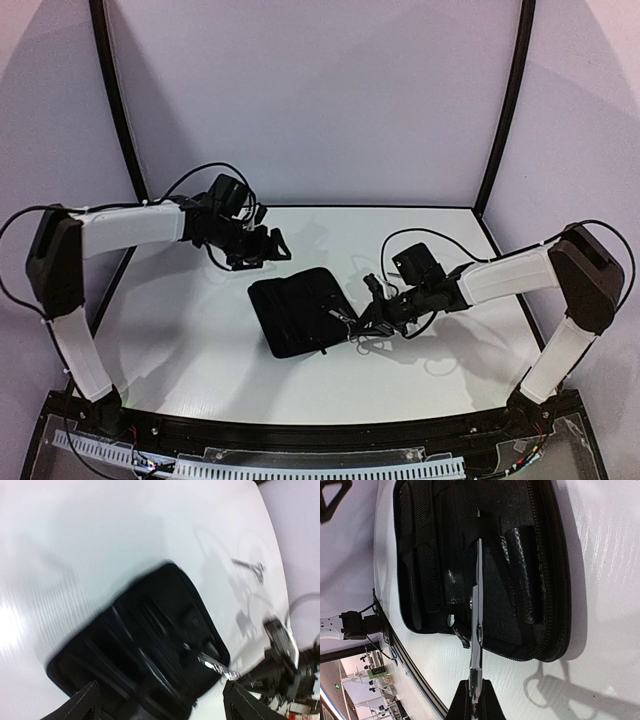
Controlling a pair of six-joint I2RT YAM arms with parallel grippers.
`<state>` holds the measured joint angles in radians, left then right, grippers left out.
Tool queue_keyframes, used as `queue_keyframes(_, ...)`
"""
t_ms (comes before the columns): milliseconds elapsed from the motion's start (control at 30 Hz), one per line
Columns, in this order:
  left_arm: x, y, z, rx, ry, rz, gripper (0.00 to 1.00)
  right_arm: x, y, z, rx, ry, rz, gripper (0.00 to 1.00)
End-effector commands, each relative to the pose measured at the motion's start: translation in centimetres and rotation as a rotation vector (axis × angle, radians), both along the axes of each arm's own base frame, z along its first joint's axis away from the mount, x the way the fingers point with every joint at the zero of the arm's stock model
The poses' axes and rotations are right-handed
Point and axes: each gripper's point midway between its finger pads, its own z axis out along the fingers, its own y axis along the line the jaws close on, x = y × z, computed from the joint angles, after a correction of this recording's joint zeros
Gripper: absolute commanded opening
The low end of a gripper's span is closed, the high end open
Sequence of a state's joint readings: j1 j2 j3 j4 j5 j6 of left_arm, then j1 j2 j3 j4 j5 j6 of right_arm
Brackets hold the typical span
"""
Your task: Sort the hair-cutting tools
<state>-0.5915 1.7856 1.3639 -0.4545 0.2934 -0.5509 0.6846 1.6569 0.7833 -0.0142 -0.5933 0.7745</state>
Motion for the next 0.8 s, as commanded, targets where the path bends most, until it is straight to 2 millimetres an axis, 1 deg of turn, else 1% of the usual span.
queue_keyframes(0,1.7,1.9,-3.3,0.107,0.067,-0.002,0.86,0.5,-0.7,-0.5,-0.055,0.001,0.000,0.00)
queue_keyframes(133,3.2,1.5,-4.6,0.112,0.077,-0.023,0.86,0.9,-0.4,-0.5,-0.054,-0.004,0.003,0.00)
queue_keyframes(200,3.9,1.1,-5.0,0.100,0.086,-0.039,0.85,1.0,-0.4,-0.4,-0.053,-0.002,0.004,0.00)
queue_keyframes(233,4.2,0.9,-4.8,0.094,0.080,-0.048,0.84,1.0,-0.4,-0.4,-0.053,-0.001,0.004,0.00)
queue_keyframes(300,4.3,0.2,-5.3,0.077,0.091,-0.080,0.81,0.9,-0.4,-0.4,-0.053,0.003,0.007,0.00)
queue_keyframes(333,4.5,0.0,-5.3,0.075,0.088,-0.090,0.79,0.9,-0.4,-0.5,-0.053,0.004,0.008,0.00)
queue_keyframes(367,4.6,-0.1,-5.5,0.082,0.088,-0.099,0.77,0.9,-0.4,-0.5,-0.052,0.005,0.009,0.00)
queue_keyframes(433,4.6,0.1,-6.5,0.112,0.104,-0.115,0.74,0.9,-0.4,-0.4,-0.051,0.005,0.013,0.00)
queue_keyframes(500,4.6,0.3,-7.3,0.137,0.112,-0.127,0.69,1.0,-0.3,-0.4,-0.050,0.004,0.018,0.00)
queue_keyframes(567,4.3,0.4,-8.0,0.154,0.126,-0.148,0.62,1.0,-0.3,-0.3,-0.049,0.004,0.018,0.00)
queue_keyframes(600,4.2,0.4,-8.4,0.157,0.134,-0.154,0.57,1.0,-0.3,-0.3,-0.047,0.003,0.017,0.00)
queue_keyframes(667,3.8,0.5,-9.0,0.162,0.150,-0.161,0.52,1.0,-0.2,-0.3,-0.040,0.005,0.013,0.00)
queue_keyframes(767,3.4,0.7,-9.8,0.171,0.164,-0.170,0.46,0.9,-0.2,-0.4,-0.028,0.007,0.009,0.00)
